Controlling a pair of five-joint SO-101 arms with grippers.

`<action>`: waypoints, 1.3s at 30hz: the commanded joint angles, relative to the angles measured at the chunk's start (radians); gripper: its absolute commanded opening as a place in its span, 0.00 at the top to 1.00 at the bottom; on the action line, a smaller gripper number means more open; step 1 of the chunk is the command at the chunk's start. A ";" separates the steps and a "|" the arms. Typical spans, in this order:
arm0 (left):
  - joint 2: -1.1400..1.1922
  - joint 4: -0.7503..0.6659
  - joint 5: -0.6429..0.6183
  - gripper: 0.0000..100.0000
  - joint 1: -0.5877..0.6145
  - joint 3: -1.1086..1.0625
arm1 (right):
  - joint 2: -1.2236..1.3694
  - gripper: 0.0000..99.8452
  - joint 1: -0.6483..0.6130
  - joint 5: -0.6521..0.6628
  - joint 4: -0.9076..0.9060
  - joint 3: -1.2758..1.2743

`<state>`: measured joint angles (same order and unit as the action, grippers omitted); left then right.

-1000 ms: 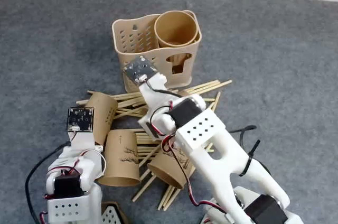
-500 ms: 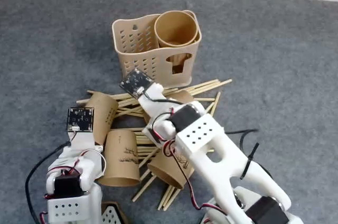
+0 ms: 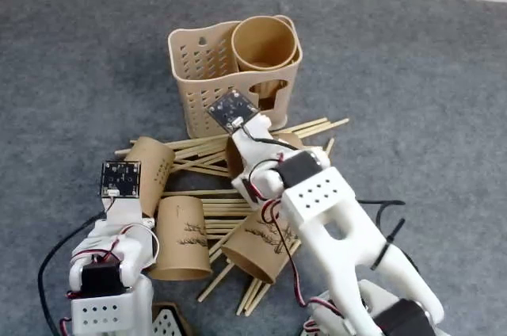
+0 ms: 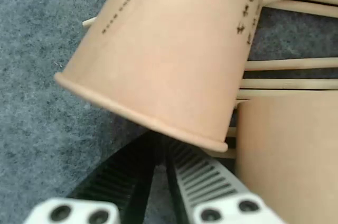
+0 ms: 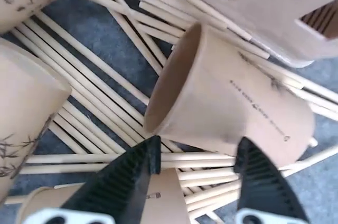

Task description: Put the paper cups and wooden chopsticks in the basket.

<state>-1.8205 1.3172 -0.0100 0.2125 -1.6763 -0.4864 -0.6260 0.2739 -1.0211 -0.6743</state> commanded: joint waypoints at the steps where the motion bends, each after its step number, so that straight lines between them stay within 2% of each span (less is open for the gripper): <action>1: -0.005 0.005 0.005 0.99 -0.016 -0.019 | -0.134 0.84 0.008 0.008 0.013 0.008; 7: -0.005 0.005 0.005 0.99 -0.016 -0.019 | -0.208 0.84 -0.044 -0.048 0.021 0.013; 12: -0.005 0.005 0.005 0.99 -0.016 -0.019 | -0.125 0.84 -0.090 -0.044 0.113 0.013; 17: -0.005 0.005 0.005 0.99 -0.016 -0.019 | 0.004 0.84 -0.085 -0.041 0.176 0.018; 22: -0.005 0.005 0.005 0.99 -0.016 -0.019 | 0.090 0.84 -0.082 0.041 0.202 0.074; 32: -0.005 0.005 0.005 0.99 -0.016 -0.019 | 0.125 0.84 -0.007 0.049 0.200 0.105; 39: -0.005 0.005 0.005 0.99 -0.016 -0.019 | 0.124 0.85 0.068 0.120 0.194 0.101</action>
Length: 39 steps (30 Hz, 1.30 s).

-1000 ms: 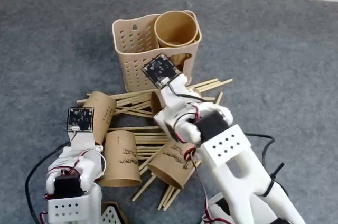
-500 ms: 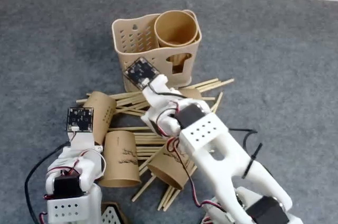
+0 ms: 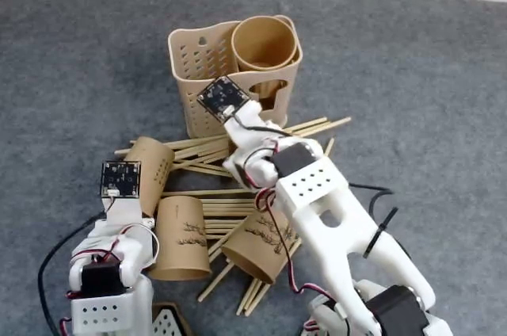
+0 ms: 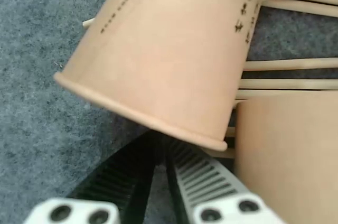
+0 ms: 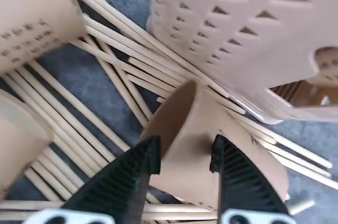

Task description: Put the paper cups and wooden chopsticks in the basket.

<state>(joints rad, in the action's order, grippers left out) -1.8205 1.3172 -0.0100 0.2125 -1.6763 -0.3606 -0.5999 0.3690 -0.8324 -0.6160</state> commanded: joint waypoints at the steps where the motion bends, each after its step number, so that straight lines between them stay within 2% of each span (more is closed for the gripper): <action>1: -0.005 0.005 0.005 0.99 -0.016 -0.019 | -0.002 0.87 0.054 0.025 -0.004 0.042; 5: -0.005 0.005 0.005 0.99 -0.016 -0.019 | -0.004 0.97 0.085 0.025 -0.042 0.051; 13: -0.005 0.005 0.005 0.99 -0.016 -0.019 | -0.162 0.99 0.090 0.029 -0.048 0.036; 22: -0.005 0.005 0.005 0.99 -0.016 -0.019 | -0.343 0.99 0.131 0.029 -0.163 0.004; 25: -0.005 0.005 0.005 0.99 -0.016 -0.019 | -0.381 0.99 0.182 0.025 -0.188 0.004; 30: -0.005 0.005 0.005 0.99 -0.016 -0.019 | -0.354 0.99 0.248 -0.023 -0.185 0.002; 39: -0.005 0.005 0.005 0.99 -0.016 -0.019 | -0.189 0.99 0.311 -0.025 -0.183 0.012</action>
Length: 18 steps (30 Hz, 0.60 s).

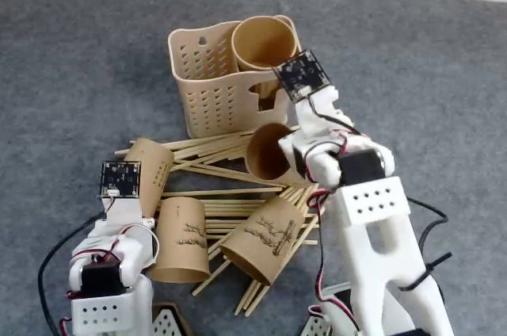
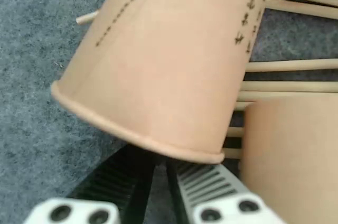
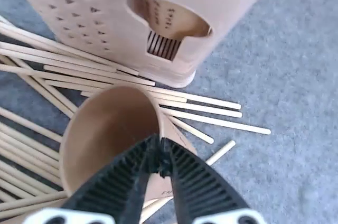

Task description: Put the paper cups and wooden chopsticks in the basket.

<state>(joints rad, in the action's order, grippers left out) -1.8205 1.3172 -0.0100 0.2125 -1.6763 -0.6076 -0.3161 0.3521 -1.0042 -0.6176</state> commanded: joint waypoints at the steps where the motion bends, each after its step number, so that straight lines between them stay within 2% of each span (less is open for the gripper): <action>1: -0.005 0.005 0.005 0.99 -0.016 -0.019 | 0.071 0.99 0.036 -0.009 -0.012 0.013; 10: -0.005 0.005 0.005 0.99 -0.016 -0.019 | 0.105 0.99 0.105 -0.009 -0.019 0.015; 18: -0.005 0.005 0.005 0.99 -0.016 -0.019 | 0.101 0.88 0.102 -0.014 -0.082 0.016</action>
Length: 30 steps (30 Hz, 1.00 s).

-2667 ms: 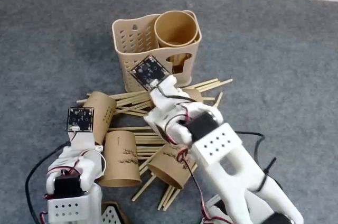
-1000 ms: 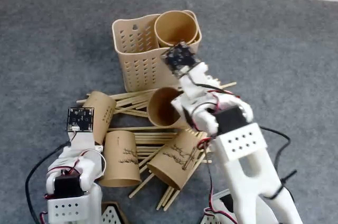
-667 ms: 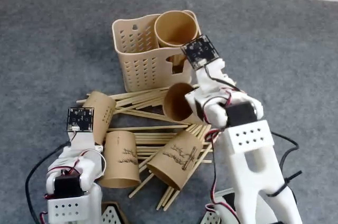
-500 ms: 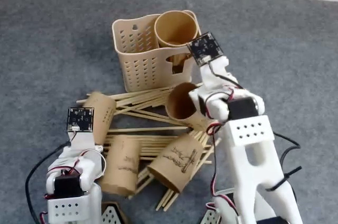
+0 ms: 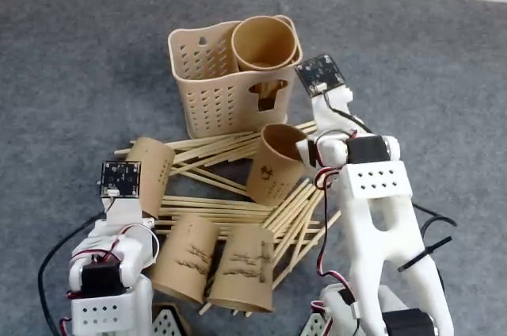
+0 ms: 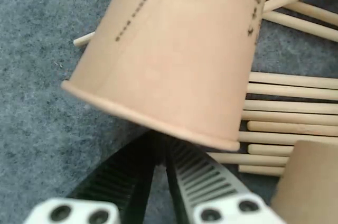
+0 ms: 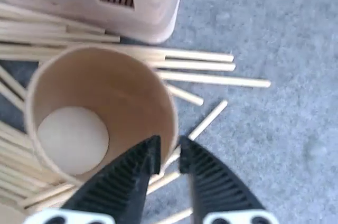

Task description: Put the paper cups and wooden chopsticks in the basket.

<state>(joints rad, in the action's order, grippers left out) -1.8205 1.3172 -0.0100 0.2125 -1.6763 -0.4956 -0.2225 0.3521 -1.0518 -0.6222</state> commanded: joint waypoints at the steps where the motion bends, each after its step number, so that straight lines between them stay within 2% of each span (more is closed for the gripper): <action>1: -0.005 0.005 0.005 0.99 -0.016 -0.019 | -0.012 0.88 0.007 -0.015 -0.042 0.024; 6: -0.005 0.005 0.005 0.99 -0.016 -0.019 | -0.012 0.88 -0.008 -0.135 -0.105 0.077; 10: -0.005 0.005 0.005 0.99 -0.016 -0.019 | -0.002 0.88 -0.062 -0.173 -0.170 0.116; 14: -0.005 0.005 0.005 0.99 -0.016 -0.019 | -0.001 0.88 -0.104 -0.242 -0.174 0.113; 21: -0.005 0.005 0.005 0.99 -0.016 -0.019 | 0.001 0.88 -0.104 -0.341 -0.170 0.111; 30: -0.005 0.005 0.005 0.99 -0.016 -0.019 | 0.002 0.88 -0.104 -0.353 -0.168 0.111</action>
<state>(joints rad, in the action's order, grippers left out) -1.8205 1.3172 -0.0100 0.2125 -1.6763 -0.4956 -0.3191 0.0084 -1.2144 -0.5639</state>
